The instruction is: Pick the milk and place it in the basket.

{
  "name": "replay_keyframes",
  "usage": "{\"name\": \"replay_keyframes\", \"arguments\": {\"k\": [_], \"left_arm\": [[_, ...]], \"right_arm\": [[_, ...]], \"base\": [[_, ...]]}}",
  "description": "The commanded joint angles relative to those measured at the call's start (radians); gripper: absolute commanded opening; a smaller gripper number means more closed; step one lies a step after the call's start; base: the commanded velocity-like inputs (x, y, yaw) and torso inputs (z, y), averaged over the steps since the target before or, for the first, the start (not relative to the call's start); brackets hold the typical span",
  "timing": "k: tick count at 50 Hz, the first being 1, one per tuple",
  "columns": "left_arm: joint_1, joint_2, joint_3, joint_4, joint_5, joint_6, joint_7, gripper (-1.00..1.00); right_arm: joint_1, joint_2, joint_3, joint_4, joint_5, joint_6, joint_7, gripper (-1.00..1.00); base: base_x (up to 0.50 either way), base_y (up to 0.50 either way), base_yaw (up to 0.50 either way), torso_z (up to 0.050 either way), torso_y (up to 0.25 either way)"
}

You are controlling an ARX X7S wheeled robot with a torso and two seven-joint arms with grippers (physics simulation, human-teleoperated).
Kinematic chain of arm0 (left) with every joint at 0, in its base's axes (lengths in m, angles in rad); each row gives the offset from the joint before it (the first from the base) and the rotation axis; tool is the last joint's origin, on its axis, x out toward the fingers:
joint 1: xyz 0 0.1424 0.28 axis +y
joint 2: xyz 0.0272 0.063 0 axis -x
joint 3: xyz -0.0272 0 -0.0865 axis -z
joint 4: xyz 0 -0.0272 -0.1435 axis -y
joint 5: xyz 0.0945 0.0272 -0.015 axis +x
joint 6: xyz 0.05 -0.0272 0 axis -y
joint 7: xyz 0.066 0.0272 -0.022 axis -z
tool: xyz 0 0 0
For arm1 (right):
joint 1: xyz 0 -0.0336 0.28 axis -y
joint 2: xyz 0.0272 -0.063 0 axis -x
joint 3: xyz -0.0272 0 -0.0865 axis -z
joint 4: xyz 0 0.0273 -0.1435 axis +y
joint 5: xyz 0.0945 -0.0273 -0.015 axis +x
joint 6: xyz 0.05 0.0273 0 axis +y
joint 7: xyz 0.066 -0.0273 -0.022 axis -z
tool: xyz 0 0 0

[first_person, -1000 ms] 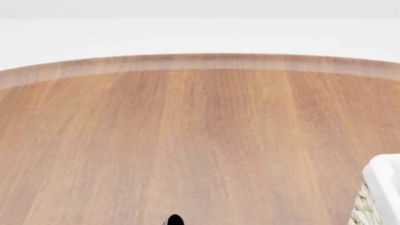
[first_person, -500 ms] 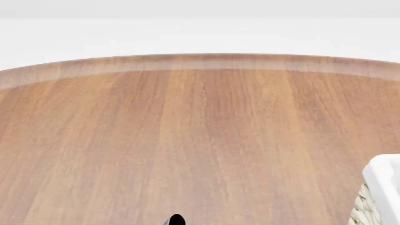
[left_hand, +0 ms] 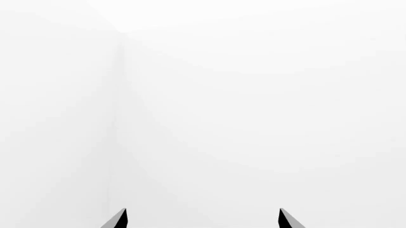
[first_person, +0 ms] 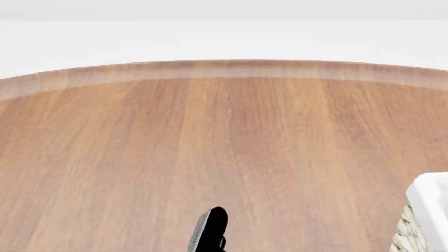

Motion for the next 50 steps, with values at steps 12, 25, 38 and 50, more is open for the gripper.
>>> {"name": "replay_keyframes", "arguments": {"k": [12,25,38,50], "left_arm": [[-0.006,0.019,-0.018,-0.020,0.032,0.034,0.007,1.00],[-0.007,0.017,-0.011,-0.024,0.035,0.037,0.004,1.00],[-0.002,0.015,-0.011,-0.024,0.032,0.040,0.002,1.00],[-0.004,0.011,-0.009,-0.026,0.029,0.040,-0.001,1.00]], "right_arm": [[0.006,0.139,0.173,-0.470,0.054,0.142,0.202,-1.00],[-0.018,0.170,0.286,-0.576,0.097,0.141,0.325,-1.00],[-0.077,0.242,0.387,-0.716,0.140,0.167,0.438,-1.00],[-0.159,0.293,0.516,-0.810,0.157,0.135,0.559,-1.00]], "base": [[0.00,0.00,0.00,0.000,0.001],[0.00,0.00,0.00,0.000,0.001],[0.00,0.00,0.00,0.000,0.002],[0.00,0.00,0.00,0.000,0.001]]}}
